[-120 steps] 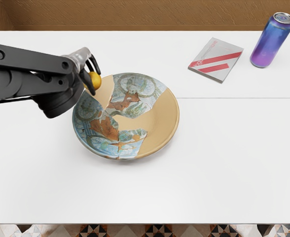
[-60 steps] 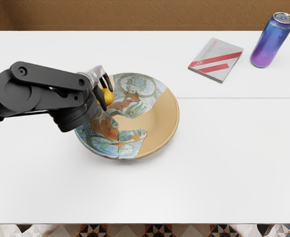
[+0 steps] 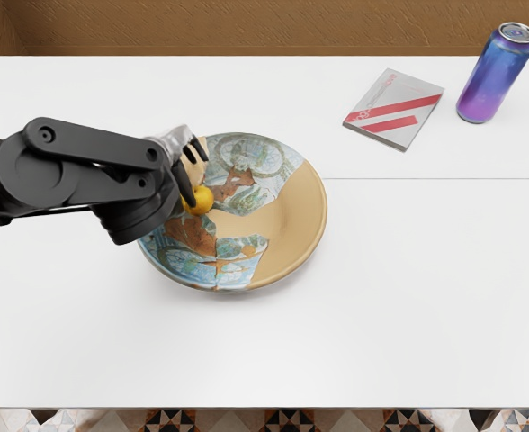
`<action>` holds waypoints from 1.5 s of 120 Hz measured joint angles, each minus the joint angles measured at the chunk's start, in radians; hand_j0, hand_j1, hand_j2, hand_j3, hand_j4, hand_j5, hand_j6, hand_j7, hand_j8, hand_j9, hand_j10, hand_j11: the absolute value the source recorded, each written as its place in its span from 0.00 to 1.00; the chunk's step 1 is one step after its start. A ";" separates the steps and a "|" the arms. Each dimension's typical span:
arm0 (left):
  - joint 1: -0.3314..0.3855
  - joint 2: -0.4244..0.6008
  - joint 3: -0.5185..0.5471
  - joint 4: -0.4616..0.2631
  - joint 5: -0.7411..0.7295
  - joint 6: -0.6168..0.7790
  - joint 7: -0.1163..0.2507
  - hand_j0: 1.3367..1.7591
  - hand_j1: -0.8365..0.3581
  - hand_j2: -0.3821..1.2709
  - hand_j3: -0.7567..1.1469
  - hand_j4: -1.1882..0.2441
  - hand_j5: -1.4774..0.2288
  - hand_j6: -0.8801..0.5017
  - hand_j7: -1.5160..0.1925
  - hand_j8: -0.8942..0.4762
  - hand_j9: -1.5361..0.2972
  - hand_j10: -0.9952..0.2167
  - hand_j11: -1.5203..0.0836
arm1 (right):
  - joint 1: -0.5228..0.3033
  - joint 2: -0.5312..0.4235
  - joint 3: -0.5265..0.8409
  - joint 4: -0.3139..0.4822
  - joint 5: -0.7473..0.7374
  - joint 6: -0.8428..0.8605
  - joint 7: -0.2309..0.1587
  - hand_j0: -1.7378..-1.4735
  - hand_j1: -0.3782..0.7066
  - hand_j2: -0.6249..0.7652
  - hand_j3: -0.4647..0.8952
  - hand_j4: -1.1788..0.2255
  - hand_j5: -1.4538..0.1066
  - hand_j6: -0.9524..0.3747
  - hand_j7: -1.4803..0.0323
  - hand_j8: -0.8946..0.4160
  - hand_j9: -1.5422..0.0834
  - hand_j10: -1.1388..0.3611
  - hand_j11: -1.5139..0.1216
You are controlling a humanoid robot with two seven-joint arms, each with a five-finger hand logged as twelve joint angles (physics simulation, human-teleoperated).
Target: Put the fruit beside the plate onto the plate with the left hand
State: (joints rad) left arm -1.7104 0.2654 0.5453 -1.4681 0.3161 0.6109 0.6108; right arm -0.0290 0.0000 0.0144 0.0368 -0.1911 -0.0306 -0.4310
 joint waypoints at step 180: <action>0.156 0.603 -0.442 -0.048 -0.263 -1.011 -0.388 0.76 0.97 0.23 0.40 0.81 0.85 0.62 0.87 0.63 0.82 0.80 0.93 | 0.000 0.000 0.000 0.000 0.000 0.000 0.000 0.30 0.03 0.45 0.34 0.84 0.93 0.72 0.98 0.68 0.95 0.76 0.93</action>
State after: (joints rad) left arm -1.5542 0.8680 0.1033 -1.5164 0.0531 -0.4006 0.2228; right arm -0.0289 0.0000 0.0146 0.0368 -0.1910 -0.0307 -0.4310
